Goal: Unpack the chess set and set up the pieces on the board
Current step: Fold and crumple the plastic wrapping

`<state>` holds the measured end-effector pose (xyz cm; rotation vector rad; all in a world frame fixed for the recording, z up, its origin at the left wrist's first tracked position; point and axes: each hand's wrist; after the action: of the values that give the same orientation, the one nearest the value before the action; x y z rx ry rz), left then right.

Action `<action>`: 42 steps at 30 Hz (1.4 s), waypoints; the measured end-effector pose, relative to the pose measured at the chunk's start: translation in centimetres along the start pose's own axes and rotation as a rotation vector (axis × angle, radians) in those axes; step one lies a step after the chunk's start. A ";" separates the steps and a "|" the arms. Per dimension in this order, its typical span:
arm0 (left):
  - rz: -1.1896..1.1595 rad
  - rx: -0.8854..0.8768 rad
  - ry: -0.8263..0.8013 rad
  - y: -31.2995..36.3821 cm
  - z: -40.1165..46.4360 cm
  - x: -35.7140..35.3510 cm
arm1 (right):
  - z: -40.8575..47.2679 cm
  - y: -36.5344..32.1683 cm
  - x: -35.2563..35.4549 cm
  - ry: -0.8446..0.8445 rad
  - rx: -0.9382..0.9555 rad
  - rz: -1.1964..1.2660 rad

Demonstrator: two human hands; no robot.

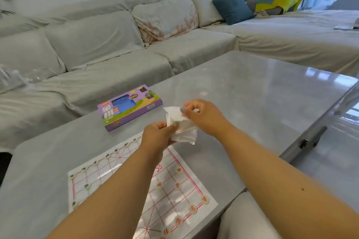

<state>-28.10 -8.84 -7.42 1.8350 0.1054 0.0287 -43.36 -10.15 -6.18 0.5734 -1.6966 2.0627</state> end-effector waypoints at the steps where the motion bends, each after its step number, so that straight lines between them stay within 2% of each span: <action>1: -0.021 0.006 0.005 0.1 -0.4 1.0 | -0.3 -0.6 -0.6 -0.053 -0.031 0.054; 4: -0.138 0.040 -0.007 0.2 -1.7 3.8 | -0.8 -2.1 -2.0 -0.187 -0.074 0.146; 10: -0.289 0.044 -0.004 0.3 -5.3 8.1 | -1.6 -4.3 -6.7 -0.244 0.155 -0.148; 15: -0.088 -0.024 0.129 1.1 -8.2 12.1 | -3.0 -7.3 -9.9 -0.311 0.234 -0.194; 18: -0.006 -0.094 0.156 1.5 -10.2 14.9 | -4.0 -9.8 -9.9 -0.503 0.167 0.002; 22: 0.016 -0.175 0.178 1.9 -13.2 18.5 | -5.5 -12.6 -11.2 -0.700 0.196 0.031; 27: 0.026 -0.214 0.277 1.6 -17.2 23.2 | -8.1 -16.5 -15.0 -0.717 0.203 0.130; 30: 0.185 -0.239 0.335 1.3 -19.2 26.5 | -9.9 -19.0 -17.5 -0.740 0.218 0.137; 35: 0.254 -0.228 0.249 0.9 -23.3 31.6 | -12.8 -22.9 -21.8 -0.794 0.292 0.105; 38: 0.216 -0.279 0.409 0.2 -24.9 34.1 | -14.1 -24.2 -24.5 -0.761 0.206 0.254; 42: 0.121 -0.248 0.608 -1.1 -26.3 37.0 | -16.7 -24.4 -28.5 -0.948 -0.091 0.650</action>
<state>6.66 19.93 -2.89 1.5307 0.3975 0.6576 -7.11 9.13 -4.89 1.2335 -2.7872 2.2596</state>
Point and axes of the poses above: each hand's wrist, its own z-axis towards the middle knuckle, its own x-axis out of the back of the hand, y = z × x, and after that the axes turned 5 degrees about -z, right-handed
